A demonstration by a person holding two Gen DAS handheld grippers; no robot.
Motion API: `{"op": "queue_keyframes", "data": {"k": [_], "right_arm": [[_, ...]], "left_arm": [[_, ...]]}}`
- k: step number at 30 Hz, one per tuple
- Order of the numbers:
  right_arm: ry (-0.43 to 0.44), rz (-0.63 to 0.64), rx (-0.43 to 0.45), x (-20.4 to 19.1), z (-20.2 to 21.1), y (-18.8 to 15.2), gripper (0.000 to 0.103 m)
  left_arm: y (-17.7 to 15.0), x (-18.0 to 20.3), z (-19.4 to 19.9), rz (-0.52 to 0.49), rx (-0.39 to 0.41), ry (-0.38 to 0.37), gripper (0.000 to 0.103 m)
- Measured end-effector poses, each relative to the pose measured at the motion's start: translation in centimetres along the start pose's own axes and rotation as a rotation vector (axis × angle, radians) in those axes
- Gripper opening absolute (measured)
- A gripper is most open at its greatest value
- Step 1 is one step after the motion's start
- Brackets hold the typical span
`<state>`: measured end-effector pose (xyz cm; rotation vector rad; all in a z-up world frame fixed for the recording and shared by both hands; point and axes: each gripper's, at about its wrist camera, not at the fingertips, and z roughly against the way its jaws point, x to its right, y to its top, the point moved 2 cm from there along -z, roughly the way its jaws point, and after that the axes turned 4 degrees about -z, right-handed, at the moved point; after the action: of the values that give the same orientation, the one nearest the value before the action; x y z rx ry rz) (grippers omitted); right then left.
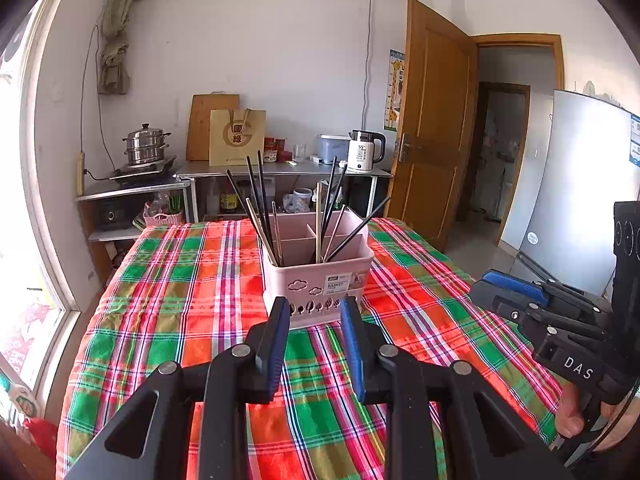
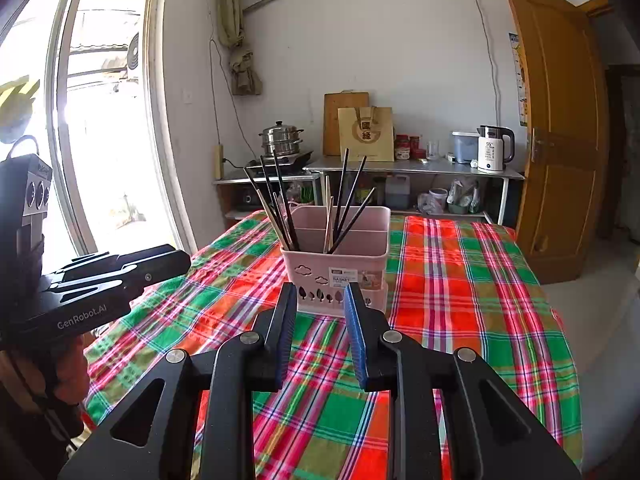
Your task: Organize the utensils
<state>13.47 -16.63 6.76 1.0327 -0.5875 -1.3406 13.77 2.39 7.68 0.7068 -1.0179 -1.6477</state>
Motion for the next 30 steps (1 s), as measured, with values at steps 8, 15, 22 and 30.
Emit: {"op": "queue_keyframes", "data": {"k": [8,15,22,30], "right_arm": [[-0.002,0.014,-0.001,-0.5,1.7,-2.2,0.026],[-0.007,0.020,-0.002,-0.7,2.6,-3.9,0.026],[-0.005,0.009,0.014,-0.3,3.9,-5.1,0.026],[-0.022,0.016,0.001,-0.2,4.1,-6.4,0.027]], "left_arm": [[-2.7,1.7,1.3,-0.024,0.005,0.025,0.032],[-5.1,2.8,1.9,-0.037,-0.008,0.026,0.036],[-7.1,3.3,3.2,-0.027,0.012,0.036,0.036],[-8.1,3.4,4.3,-0.028,0.047,0.054,0.036]]}}
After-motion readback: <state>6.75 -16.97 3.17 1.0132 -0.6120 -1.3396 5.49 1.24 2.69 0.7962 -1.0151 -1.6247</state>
